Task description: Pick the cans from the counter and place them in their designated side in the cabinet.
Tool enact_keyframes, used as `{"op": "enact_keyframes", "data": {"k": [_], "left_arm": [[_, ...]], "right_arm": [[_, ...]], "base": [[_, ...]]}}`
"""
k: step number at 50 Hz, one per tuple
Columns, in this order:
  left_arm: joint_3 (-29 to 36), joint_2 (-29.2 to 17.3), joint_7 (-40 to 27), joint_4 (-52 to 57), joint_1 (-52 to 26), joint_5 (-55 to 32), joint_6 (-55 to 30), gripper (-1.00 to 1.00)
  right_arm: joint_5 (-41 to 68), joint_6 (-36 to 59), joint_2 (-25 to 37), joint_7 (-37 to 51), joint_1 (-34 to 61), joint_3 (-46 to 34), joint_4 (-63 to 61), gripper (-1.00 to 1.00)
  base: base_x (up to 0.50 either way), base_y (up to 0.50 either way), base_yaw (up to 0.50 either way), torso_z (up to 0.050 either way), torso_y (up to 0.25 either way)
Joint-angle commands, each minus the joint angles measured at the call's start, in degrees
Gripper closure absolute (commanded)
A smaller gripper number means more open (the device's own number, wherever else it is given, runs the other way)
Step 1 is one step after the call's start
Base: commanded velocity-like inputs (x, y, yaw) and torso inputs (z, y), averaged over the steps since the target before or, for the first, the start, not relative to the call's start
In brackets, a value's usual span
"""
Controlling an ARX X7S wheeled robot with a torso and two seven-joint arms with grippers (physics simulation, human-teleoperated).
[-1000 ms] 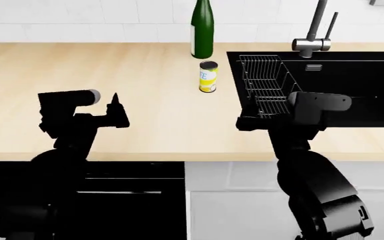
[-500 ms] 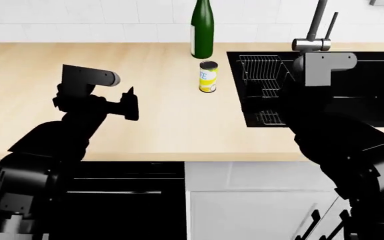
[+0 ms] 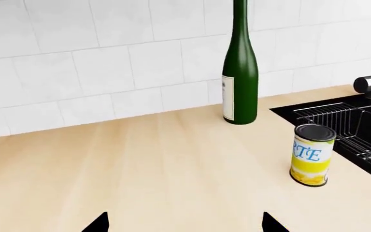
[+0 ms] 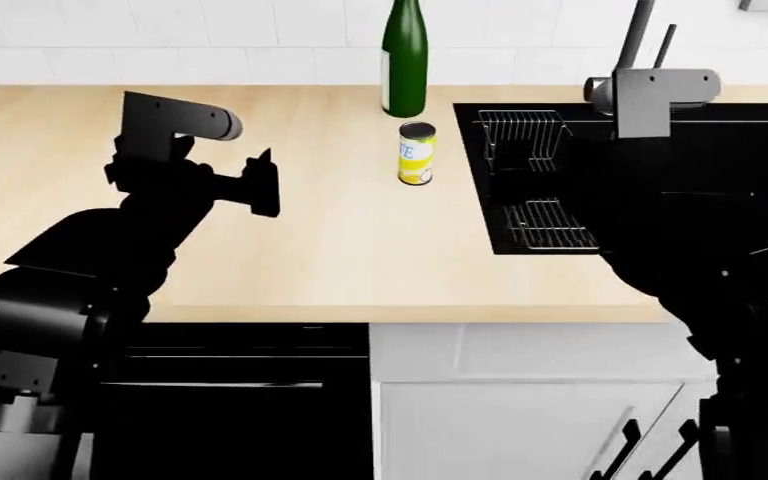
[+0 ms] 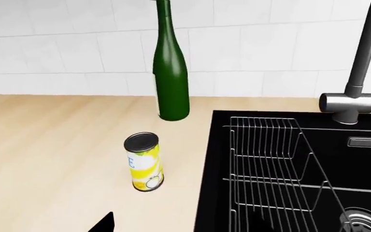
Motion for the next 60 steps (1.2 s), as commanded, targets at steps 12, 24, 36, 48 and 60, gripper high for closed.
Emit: {"op": "enact_keyframes", "data": {"k": [12,24,36,48,60], "left_arm": [[0.4,-0.3,-0.1,0.1,-1.2,-0.3,-0.9,-1.0],[0.4,-0.2,-0.1,-0.3,-1.7,-0.5,-0.7,-1.0],[0.0,-0.6,-0.5,1.4,-1.3,-1.2,-1.8,-1.0],[-0.2,-0.8,-0.6,1.8,-1.0,-1.5,-1.6,-1.0],[-0.4,-1.1,-0.9,2.9,-0.6,-2.0,-2.1,-1.0]], "right_arm": [[2.2,3.8,1.0,-0.7,1.6,-1.0,-0.3,-1.0],[2.6,4.3,1.1,-0.5,1.8,-1.0,-0.5,-1.0],[2.7,4.0,1.0,-0.4,1.8,-1.2,-0.5,-1.0],[3.3,3.6,1.0,-0.1,0.1,-1.2,-2.1,-1.0],[11.0,11.9,1.0,0.5,0.2,0.9,-4.9,-1.0]], "base": [[0.31,0.0,0.0,0.0,0.0],[0.41,0.0,0.0,0.0,0.0],[0.41,0.0,0.0,0.0,0.0],[0.2,0.0,0.0,0.0,0.001],[0.0,0.0,0.0,0.0,0.0]]}}
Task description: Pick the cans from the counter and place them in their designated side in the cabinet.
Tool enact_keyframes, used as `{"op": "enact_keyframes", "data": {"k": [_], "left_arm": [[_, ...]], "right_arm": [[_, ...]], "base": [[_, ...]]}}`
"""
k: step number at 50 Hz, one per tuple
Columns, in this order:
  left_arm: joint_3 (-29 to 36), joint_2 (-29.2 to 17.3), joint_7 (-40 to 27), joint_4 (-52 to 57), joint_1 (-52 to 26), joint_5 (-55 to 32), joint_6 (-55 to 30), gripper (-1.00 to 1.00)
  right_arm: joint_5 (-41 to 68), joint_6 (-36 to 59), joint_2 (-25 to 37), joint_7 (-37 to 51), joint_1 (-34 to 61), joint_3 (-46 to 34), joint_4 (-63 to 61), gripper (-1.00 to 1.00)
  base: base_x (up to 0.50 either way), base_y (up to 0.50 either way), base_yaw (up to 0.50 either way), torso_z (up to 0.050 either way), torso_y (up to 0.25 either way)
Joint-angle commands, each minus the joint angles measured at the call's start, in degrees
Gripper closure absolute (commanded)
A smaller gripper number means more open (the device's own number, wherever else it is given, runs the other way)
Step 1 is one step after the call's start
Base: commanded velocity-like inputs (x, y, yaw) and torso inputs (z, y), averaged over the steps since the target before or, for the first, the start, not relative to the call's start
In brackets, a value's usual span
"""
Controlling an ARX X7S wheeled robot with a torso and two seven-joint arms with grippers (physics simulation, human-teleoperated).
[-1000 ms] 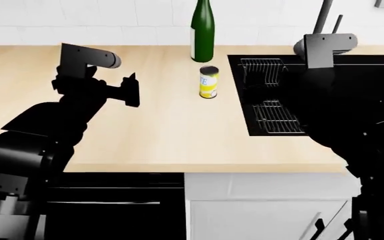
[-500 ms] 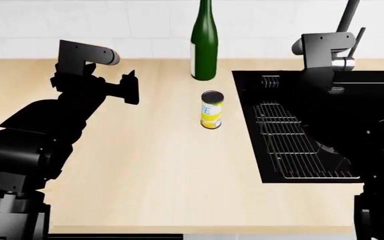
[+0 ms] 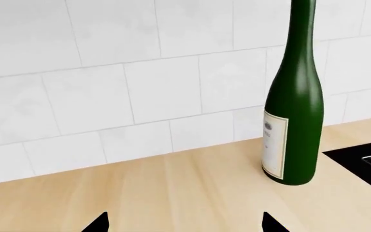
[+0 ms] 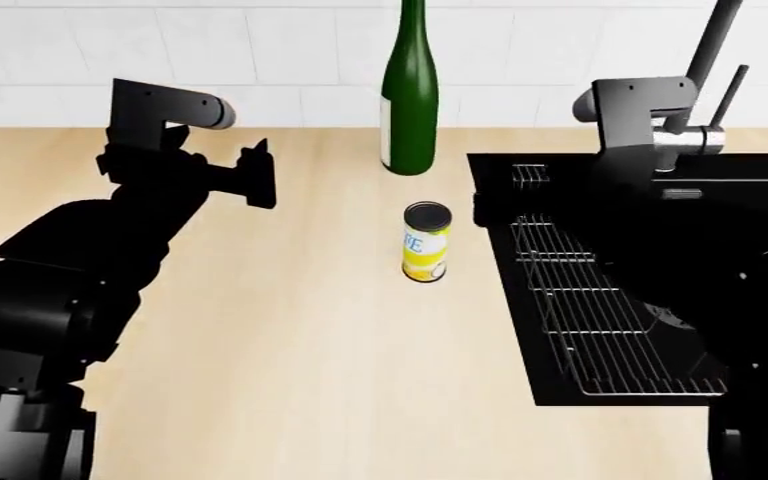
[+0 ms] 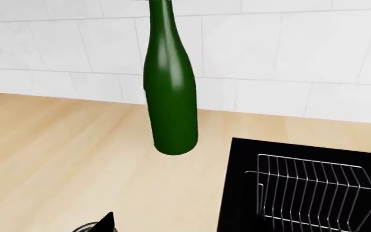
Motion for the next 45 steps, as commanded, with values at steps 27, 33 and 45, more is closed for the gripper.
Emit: {"op": "enact_keyframes", "data": {"k": [27,33,45], "left_arm": [[-0.3,-0.6,-0.5,1.9,0.5,-1.2,-0.7,-1.0],[-0.5,-0.7,-0.7,2.1,0.3,-1.3,-0.9,-1.0],[-0.5,-0.8,-0.8,2.1,0.3,-1.5,-0.7,-1.0]], "right_arm": [[10.7,12.4,1.2,1.9,0.0,-0.3,-3.8,-1.0],[9.8,11.1,0.9,-0.2,0.5,-2.5,-2.6,-1.0],[9.0,9.9,1.2,-1.6,0.8,-4.3,-1.9,-1.0]], "base": [[0.0,0.0,0.0,0.0,0.0],[0.0,0.0,0.0,0.0,0.0],[0.0,0.0,0.0,0.0,0.0]]}}
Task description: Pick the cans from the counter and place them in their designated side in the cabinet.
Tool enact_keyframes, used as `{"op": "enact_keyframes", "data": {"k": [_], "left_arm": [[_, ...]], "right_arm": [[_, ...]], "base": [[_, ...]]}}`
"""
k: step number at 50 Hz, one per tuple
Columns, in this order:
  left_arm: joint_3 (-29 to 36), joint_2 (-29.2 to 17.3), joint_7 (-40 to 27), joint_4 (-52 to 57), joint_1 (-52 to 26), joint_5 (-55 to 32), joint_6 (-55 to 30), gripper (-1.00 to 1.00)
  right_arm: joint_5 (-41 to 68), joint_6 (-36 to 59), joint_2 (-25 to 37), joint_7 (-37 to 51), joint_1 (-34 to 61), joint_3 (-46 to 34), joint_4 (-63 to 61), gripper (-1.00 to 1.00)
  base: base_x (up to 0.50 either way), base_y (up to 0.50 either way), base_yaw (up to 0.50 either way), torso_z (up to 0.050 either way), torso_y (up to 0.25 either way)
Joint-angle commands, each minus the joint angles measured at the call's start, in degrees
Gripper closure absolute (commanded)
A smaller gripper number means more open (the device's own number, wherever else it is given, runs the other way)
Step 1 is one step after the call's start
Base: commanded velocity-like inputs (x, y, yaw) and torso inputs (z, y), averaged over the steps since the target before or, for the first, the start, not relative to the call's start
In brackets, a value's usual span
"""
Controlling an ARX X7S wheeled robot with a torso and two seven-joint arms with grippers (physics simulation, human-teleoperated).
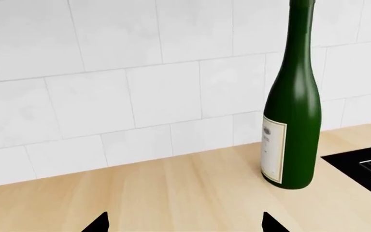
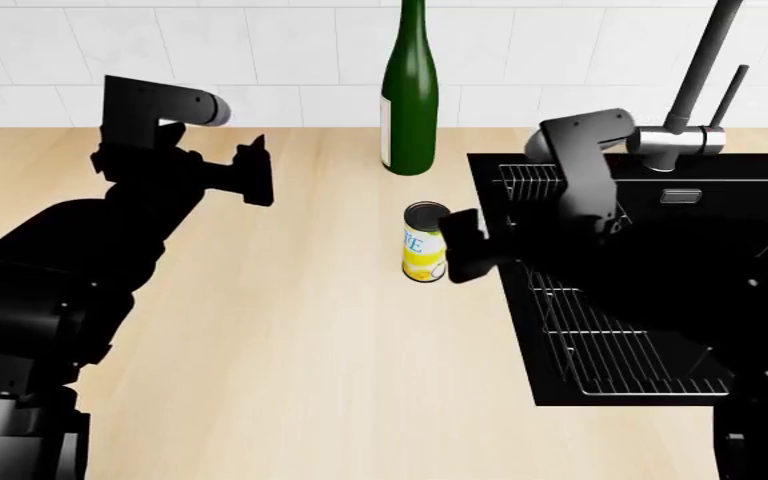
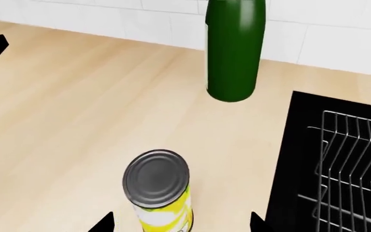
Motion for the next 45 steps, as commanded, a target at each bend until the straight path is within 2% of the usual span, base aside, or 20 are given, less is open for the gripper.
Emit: {"op": "enact_keyframes", "data": {"k": [1,15,45], "left_arm": [[-0.1,-0.1,-0.2,0.3,-0.1,-0.3,-0.1,-1.0],[-0.4,-0.3,-0.5,0.5,0.0,-0.6,-0.2,-1.0],[-0.7,-0.4,-0.5,-0.2,-0.1,-1.1,0.4,-1.0]], "right_arm": [[-0.8,-1.2,0.2,-1.5,0.4,-2.0,0.8,-1.0],[-4.2,-4.8,-0.9,-6.1,2.0,-7.2,4.4,-1.0],[-7.0,-8.1,-2.3,-10.5,4.1,-12.1,9.2,-1.0]], "base": [[0.0,0.0,0.0,0.0,0.0],[0.0,0.0,0.0,0.0,0.0],[0.0,0.0,0.0,0.0,0.0]]}}
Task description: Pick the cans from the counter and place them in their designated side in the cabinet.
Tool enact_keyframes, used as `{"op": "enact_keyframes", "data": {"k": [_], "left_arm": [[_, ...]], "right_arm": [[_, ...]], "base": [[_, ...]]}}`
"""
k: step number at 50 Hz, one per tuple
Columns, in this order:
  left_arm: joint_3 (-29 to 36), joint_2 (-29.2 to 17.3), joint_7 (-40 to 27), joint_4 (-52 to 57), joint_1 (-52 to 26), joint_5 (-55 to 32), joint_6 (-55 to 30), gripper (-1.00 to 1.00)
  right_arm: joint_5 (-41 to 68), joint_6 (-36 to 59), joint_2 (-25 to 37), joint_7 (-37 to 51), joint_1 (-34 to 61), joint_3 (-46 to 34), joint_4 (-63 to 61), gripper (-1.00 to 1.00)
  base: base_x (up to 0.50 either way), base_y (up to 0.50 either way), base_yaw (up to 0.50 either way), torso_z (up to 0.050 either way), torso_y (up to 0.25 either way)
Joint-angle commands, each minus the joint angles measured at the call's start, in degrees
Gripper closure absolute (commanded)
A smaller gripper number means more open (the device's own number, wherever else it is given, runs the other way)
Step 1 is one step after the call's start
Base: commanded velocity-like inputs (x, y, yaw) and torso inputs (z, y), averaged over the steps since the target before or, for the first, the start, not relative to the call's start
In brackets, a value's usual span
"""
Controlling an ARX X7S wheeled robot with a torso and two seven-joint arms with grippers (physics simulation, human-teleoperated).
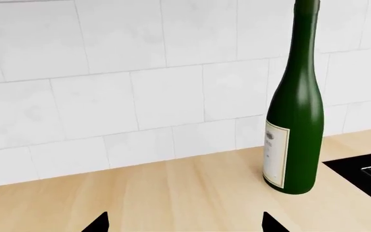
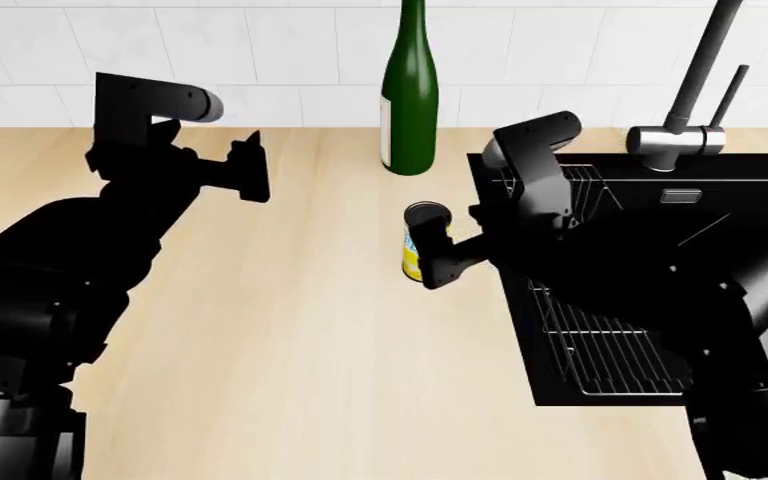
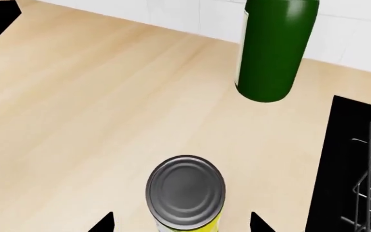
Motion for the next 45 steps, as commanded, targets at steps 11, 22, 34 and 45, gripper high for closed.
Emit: {"op": "enact_keyframes", "data": {"k": [11,22,34,45], "left_arm": [[-0.1,-0.1,0.1,-1.1,-0.1,-0.2,0.7,-1.0],[0.0,-0.1,0.1,-1.4,-0.1,-0.3,1.1,-1.0],[0.0,-0.2,-0.1,-0.8,-0.2,-0.5,0.8,-1.0],[-0.1,-0.3,-0.3,-0.1,-0.2,-0.9,0.3,-1.0]], "right_arm": [[-2.5,-3.2,-1.3,-3.2,1.2,-3.3,4.5,-1.0],[-3.3,-5.0,-1.7,-4.0,0.9,-3.8,6.4,-1.0],[-3.6,-6.6,-2.2,-4.5,-0.1,-4.0,7.7,-1.0],[-4.0,-8.4,-2.8,-5.4,-0.7,-4.4,9.4,-1.0]], "base": [[0.0,0.0,0.0,0.0,0.0],[0.0,0.0,0.0,0.0,0.0],[0.0,0.0,0.0,0.0,0.0],[0.0,0.0,0.0,0.0,0.0]]}}
